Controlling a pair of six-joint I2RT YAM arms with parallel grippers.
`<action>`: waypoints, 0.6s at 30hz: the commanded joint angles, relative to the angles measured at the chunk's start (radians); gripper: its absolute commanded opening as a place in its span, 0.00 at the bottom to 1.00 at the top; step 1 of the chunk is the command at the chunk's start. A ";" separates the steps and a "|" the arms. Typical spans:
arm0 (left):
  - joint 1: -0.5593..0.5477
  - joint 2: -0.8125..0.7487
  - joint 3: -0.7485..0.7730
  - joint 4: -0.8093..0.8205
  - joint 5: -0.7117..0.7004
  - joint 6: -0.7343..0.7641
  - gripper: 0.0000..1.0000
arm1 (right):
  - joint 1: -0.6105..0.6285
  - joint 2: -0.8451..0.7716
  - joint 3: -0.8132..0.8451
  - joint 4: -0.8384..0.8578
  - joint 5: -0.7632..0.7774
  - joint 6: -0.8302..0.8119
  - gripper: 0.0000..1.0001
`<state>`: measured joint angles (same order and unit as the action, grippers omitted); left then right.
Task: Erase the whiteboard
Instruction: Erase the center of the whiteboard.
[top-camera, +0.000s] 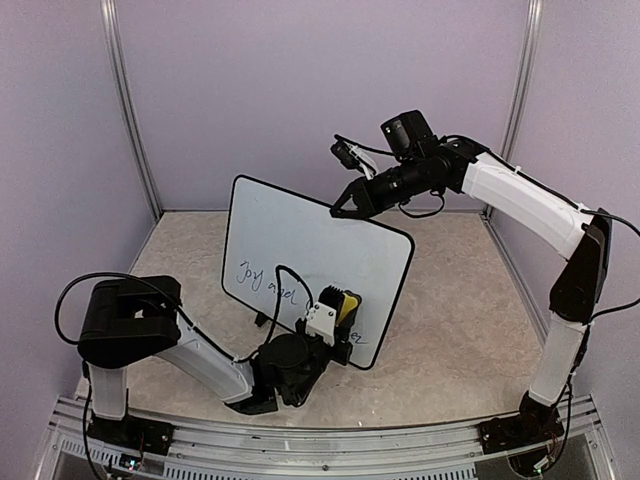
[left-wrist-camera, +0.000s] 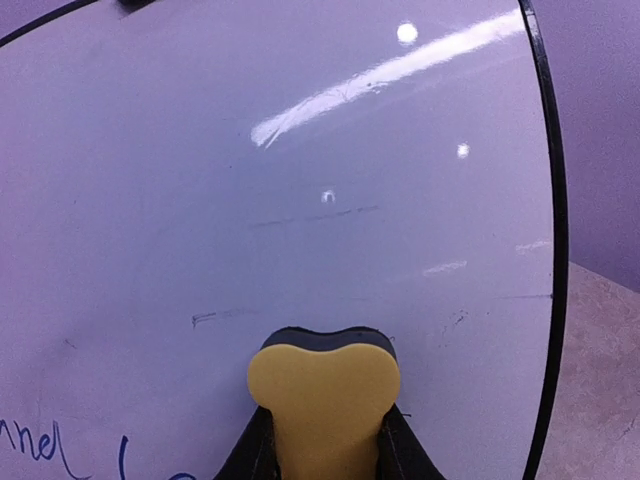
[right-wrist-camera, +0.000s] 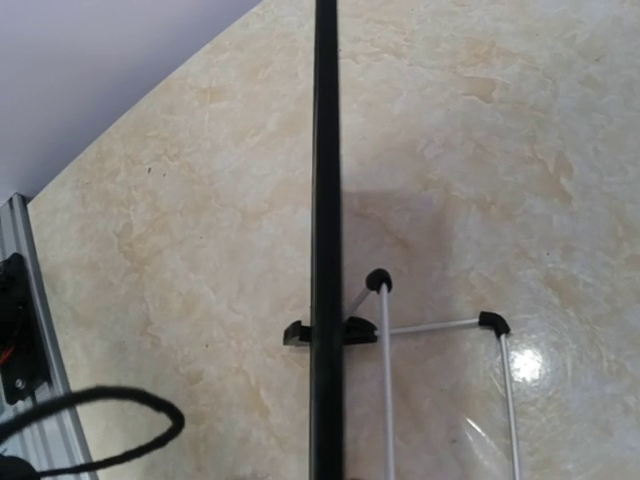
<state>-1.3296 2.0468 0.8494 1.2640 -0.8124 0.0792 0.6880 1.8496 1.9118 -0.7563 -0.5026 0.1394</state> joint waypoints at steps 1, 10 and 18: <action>-0.006 0.027 0.039 0.018 0.005 0.027 0.12 | 0.053 0.020 -0.031 -0.129 -0.071 0.000 0.00; 0.001 -0.024 0.059 -0.414 0.004 -0.171 0.12 | 0.052 0.018 -0.008 -0.153 -0.064 -0.005 0.00; 0.029 -0.150 -0.021 -0.629 0.145 -0.339 0.12 | 0.053 0.024 0.007 -0.152 -0.069 -0.010 0.00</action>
<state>-1.3319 1.9228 0.8558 0.8417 -0.7616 -0.1600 0.6910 1.8496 1.9186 -0.7650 -0.4976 0.1242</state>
